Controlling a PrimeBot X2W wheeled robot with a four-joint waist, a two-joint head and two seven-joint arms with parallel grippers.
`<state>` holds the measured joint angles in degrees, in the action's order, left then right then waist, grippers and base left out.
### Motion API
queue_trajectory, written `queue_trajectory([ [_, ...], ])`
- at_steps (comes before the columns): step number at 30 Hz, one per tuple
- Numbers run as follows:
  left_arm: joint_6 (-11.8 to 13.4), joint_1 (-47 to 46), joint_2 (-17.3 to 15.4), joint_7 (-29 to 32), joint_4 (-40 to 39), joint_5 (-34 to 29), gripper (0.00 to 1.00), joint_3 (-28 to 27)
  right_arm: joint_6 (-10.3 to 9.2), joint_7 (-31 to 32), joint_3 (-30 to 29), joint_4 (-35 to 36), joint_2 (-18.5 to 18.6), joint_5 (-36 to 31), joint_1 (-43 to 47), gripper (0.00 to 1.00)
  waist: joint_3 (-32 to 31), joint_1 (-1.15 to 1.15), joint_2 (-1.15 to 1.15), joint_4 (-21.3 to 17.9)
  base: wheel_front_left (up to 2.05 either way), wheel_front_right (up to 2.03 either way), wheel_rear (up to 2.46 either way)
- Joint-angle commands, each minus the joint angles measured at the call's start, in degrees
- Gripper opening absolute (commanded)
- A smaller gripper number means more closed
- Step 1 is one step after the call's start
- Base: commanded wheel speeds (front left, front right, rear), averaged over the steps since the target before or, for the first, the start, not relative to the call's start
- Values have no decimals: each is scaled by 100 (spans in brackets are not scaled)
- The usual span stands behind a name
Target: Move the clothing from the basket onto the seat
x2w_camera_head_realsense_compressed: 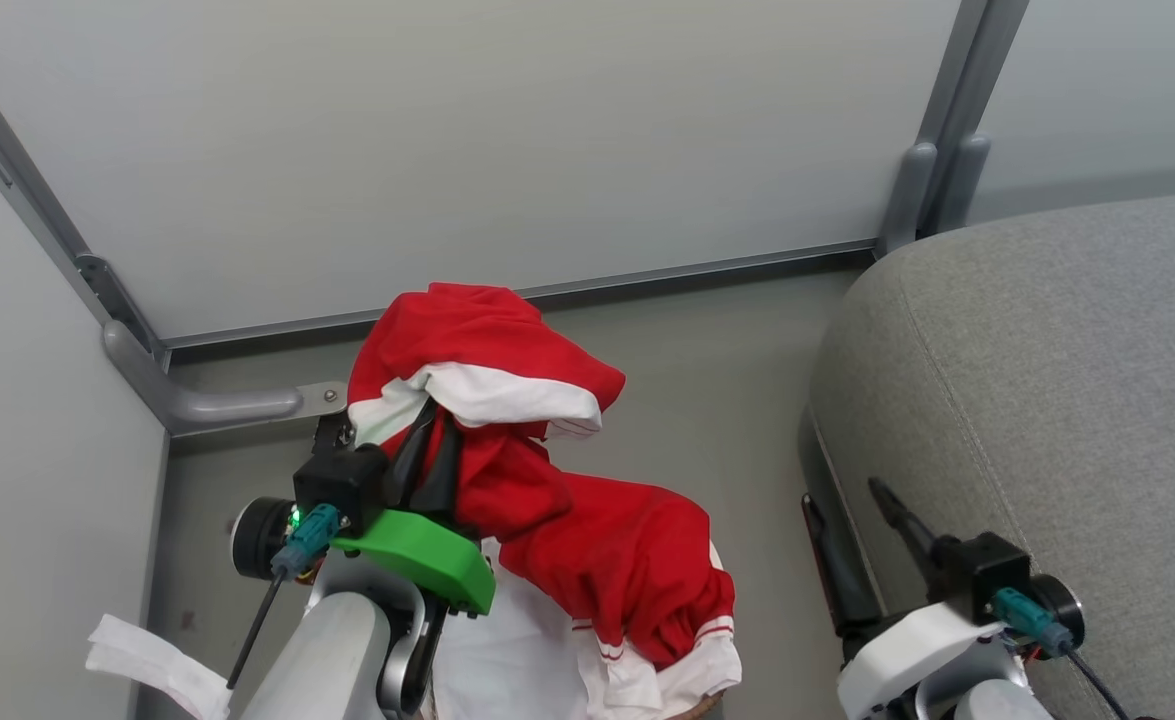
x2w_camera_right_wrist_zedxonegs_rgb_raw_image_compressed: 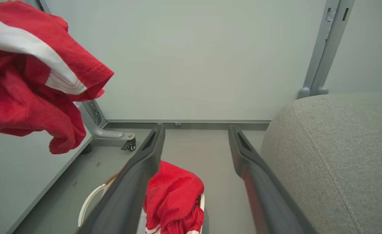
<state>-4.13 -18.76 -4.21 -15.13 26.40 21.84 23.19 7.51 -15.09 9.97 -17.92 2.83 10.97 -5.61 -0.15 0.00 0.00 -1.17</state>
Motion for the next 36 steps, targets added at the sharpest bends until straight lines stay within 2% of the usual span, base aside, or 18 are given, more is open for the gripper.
queue_trajectory([
  [1,-40,80,20,-3,-25,-22,0,-37,-4,-11,136,-25,19,-55,58,100,-9,0,0,14,0,0,0],
  [10,-141,0,104,-3,-45,-67,0,110,-5,-11,1860,-397,21,110,-662,100,20,0,0,185,0,0,0],
  [18,-189,-158,122,-3,-124,129,0,501,-5,-11,3003,-898,25,629,-1580,100,69,0,0,498,0,0,0],
  [30,-59,-373,121,-3,-199,442,0,1242,-5,-11,3406,-1470,23,1047,-2190,100,191,0,0,888,0,0,0],
  [31,-55,-393,122,-3,-206,463,0,1270,-5,-11,3444,-1502,23,1094,-2235,44,218,0,0,903,0,0,0],
  [32,-51,-403,123,-3,-206,468,0,1296,-5,-11,3497,-1540,21,1148,-2280,0,241,0,0,917,0,0,0],
  [36,-31,-469,122,-3,-178,477,0,1310,-5,-11,3447,-1508,23,1287,-2357,0,327,0,0,920,0,0,0],
])
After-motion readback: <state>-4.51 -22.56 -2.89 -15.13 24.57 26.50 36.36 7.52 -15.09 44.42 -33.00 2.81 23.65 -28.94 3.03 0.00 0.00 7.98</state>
